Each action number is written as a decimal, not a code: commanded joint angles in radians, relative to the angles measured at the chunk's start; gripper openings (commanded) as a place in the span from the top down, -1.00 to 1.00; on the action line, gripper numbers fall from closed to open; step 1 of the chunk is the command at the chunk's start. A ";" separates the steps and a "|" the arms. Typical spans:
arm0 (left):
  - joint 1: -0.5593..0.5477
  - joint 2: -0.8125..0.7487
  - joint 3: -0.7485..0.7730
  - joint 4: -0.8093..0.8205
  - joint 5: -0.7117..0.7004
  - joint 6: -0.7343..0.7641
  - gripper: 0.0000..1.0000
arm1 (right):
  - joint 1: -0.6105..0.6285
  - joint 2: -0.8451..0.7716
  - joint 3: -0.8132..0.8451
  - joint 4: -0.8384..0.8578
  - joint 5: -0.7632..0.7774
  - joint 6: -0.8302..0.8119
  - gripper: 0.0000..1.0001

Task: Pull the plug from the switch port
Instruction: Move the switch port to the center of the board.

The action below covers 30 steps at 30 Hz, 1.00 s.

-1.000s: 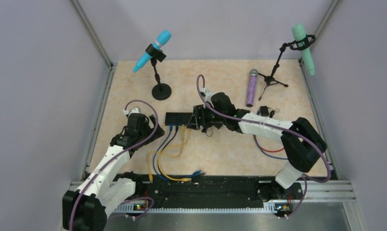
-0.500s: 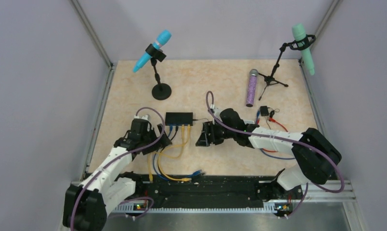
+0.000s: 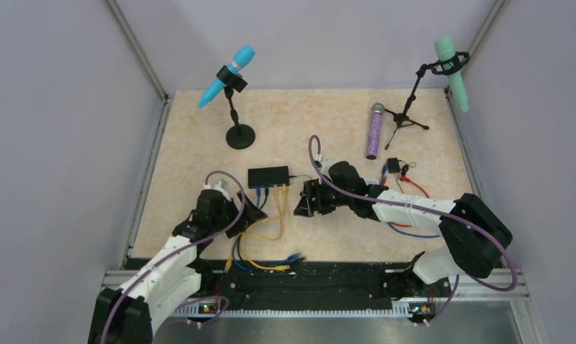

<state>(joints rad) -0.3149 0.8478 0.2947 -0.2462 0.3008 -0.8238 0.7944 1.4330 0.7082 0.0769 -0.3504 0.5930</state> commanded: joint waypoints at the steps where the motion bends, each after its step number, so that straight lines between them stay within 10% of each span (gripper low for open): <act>1: -0.026 -0.118 -0.074 0.119 0.093 -0.215 -0.86 | -0.009 -0.008 0.048 -0.039 0.120 -0.038 -0.36; 9: -0.026 -0.218 0.079 -0.154 -0.068 -0.123 -0.97 | -0.084 0.051 0.193 -0.193 0.381 -0.154 -0.38; 18: -0.027 -0.087 0.320 -0.420 -0.307 0.140 -0.98 | -0.160 0.198 0.365 -0.174 0.234 -0.119 -0.38; 30: -0.027 0.190 0.659 -0.322 -0.250 0.581 -0.97 | -0.211 0.329 0.467 -0.027 0.126 0.196 -0.42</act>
<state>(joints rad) -0.3370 0.9703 0.8230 -0.6529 0.0063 -0.4831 0.6197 1.7687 1.1454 -0.0834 -0.1810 0.6373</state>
